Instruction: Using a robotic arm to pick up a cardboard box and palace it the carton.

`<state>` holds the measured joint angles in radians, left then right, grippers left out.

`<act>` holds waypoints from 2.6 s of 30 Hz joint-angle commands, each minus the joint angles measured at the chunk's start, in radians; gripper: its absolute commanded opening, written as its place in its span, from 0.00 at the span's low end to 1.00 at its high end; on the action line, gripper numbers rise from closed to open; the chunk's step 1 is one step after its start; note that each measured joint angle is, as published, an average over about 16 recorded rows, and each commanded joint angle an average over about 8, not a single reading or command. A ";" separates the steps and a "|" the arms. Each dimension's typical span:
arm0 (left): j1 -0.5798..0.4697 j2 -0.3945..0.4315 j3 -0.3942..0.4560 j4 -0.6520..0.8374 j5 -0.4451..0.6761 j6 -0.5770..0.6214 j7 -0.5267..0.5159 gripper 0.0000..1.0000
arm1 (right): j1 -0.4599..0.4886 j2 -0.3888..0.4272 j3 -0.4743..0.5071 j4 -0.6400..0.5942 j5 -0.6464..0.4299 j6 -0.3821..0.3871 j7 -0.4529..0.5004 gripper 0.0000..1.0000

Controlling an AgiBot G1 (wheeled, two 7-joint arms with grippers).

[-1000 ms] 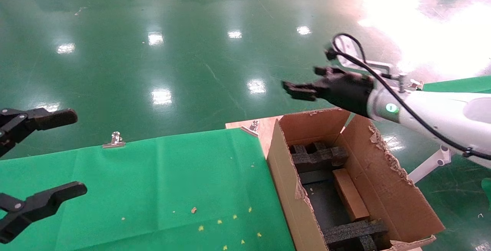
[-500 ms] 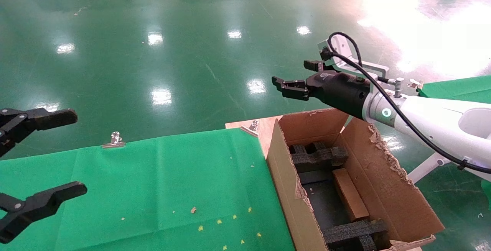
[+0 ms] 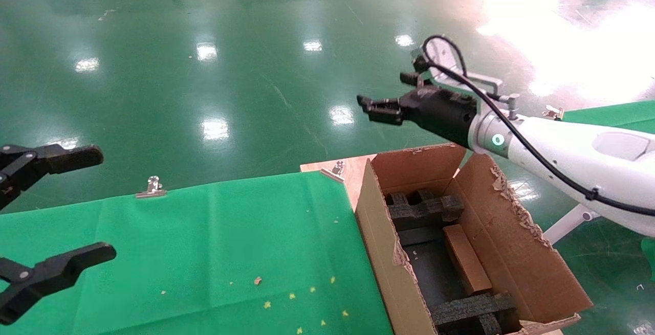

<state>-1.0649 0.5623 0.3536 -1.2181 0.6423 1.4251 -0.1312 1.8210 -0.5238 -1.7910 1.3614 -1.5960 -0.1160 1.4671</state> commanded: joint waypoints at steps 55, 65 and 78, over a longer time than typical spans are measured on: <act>0.000 0.000 0.000 0.000 0.000 0.000 0.000 1.00 | -0.768 -0.091 1.558 -0.080 0.891 -1.421 -1.299 1.00; 0.000 0.000 0.000 0.000 0.000 0.000 0.000 1.00 | -0.755 -0.089 1.530 -0.079 0.875 -1.396 -1.286 1.00; 0.000 0.000 0.000 0.000 -0.001 0.000 0.000 1.00 | -0.749 -0.088 1.516 -0.078 0.867 -1.383 -1.279 1.00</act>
<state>-1.0647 0.5622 0.3536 -1.2178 0.6418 1.4248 -0.1311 1.0713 -0.6119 -0.2732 1.2833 -0.7274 -1.5011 0.1867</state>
